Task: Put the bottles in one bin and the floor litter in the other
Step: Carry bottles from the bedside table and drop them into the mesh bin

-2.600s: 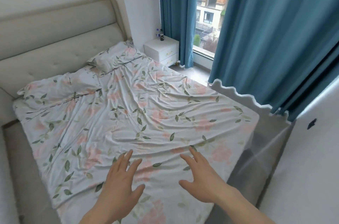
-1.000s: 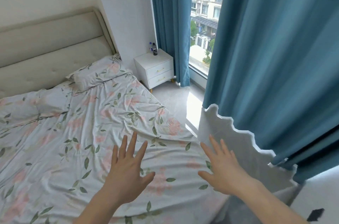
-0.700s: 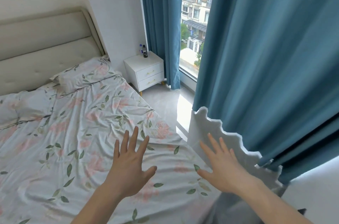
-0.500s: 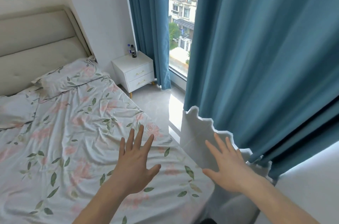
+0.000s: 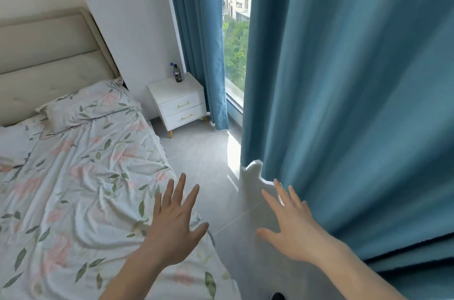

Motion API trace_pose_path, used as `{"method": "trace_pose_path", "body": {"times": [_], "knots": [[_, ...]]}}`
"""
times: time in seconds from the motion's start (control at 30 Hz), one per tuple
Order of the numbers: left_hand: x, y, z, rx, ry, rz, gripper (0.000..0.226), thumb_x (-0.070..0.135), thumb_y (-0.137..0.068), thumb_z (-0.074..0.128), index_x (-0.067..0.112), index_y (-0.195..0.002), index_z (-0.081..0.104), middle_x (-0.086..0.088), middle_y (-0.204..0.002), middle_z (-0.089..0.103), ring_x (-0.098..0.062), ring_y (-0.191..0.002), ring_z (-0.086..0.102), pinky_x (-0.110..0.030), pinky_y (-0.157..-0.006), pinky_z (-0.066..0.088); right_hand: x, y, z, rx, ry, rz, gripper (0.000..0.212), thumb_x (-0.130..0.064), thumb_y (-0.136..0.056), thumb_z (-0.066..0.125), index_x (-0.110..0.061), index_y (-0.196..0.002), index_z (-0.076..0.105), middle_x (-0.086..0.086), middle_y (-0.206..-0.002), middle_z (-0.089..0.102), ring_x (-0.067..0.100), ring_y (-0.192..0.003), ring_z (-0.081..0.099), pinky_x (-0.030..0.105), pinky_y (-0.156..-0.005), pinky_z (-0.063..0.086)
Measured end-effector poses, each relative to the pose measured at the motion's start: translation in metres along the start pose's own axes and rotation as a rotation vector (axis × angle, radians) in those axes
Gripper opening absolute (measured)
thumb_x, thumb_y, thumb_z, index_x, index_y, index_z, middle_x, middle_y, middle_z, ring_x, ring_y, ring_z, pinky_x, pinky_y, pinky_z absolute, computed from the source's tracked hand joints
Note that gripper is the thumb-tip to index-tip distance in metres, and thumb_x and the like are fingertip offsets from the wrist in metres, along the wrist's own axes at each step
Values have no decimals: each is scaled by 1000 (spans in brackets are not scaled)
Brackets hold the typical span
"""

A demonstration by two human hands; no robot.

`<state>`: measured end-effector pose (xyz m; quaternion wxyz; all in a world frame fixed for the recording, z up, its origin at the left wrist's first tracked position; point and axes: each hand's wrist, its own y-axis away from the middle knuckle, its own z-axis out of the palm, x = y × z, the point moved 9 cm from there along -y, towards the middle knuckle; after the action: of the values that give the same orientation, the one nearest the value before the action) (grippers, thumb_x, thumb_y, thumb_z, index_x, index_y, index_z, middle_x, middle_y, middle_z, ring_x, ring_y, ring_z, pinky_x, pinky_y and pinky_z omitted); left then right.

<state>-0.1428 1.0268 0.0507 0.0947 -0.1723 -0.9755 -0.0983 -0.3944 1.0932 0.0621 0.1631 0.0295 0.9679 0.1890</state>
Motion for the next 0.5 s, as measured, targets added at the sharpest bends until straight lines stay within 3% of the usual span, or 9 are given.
{"method": "trace_pose_path", "body": {"times": [0.2, 0.5], "knots": [[116, -84, -38, 70, 16, 51, 81, 64, -97, 44, 43, -160, -3, 12, -161, -37, -19, -151, -32, -47, -126, -10, 104, -33, -75, -4, -28, 13, 91, -65, -94, 48, -39, -160, -9, -13, -162, -34, 23, -153, -27, 51, -127, 1], [123, -130, -57, 99, 57, -58, 84, 70, -91, 43, 40, -161, 7, 12, -164, -28, -21, -154, -24, -45, -126, -7, 124, -78, -136, 13, -8, -92, 88, -61, -96, 50, -40, -160, -7, -15, -160, -37, 20, -152, -29, 50, -127, 1]]}}
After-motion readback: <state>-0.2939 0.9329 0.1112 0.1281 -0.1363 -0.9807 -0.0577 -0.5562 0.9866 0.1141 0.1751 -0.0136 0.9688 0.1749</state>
